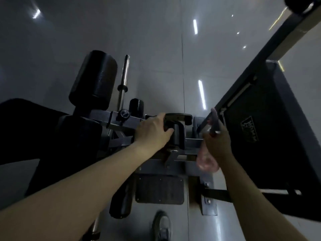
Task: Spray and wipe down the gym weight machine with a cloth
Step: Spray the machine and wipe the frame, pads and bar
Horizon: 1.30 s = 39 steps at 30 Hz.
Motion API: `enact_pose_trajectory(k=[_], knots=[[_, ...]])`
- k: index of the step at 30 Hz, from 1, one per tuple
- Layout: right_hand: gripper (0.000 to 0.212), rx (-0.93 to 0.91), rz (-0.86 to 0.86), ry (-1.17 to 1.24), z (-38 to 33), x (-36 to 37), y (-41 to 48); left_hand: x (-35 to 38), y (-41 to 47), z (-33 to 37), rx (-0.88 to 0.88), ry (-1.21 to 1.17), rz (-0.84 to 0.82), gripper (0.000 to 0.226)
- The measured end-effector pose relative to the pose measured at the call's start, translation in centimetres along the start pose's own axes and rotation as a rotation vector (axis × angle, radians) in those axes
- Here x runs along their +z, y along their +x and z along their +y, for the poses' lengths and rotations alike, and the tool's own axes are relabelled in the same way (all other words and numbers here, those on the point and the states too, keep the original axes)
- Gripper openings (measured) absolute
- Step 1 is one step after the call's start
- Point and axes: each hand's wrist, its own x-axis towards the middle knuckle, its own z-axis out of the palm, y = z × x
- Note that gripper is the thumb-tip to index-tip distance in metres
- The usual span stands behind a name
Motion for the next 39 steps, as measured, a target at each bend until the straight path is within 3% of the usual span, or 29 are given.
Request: enact_pose_trajectory(k=[3,8,12,14,20,25,31,39], knots=[[0.044,0.023,-0.118,-0.144,1.3,0.3,7.4,1.5,5.2,1.0,-0.019,0.169,-0.052,0.038],[0.038,-0.018,-0.413,-0.452,3.5,2.2,16.5,2.0,8.5,0.4,-0.047,0.269,-0.179,0.043],[0.043,-0.152,-0.701,-0.863,6.3,6.1,20.4,-0.9,10.8,-1.2,-0.147,-0.027,-0.499,0.048],[0.046,-0.167,-0.767,-0.971,7.9,7.8,22.0,-1.5,11.8,-1.7,-0.204,-0.139,-0.615,0.046],[0.039,-0.162,-0.928,-1.051,13.4,12.7,25.5,-1.1,12.2,-3.6,-0.292,-0.346,-0.631,0.041],[0.022,-0.231,-0.894,-1.126,14.1,15.2,25.8,-0.7,11.8,-4.2,-0.301,-0.431,-0.62,0.037],[0.032,-0.202,-0.91,-1.163,13.8,16.4,26.2,-0.7,12.5,-4.4,-0.324,-0.399,-0.646,0.04],[0.012,-0.123,-0.842,-1.16,15.7,15.9,26.9,-0.1,12.4,-4.7,-0.297,-0.414,-0.621,0.038]])
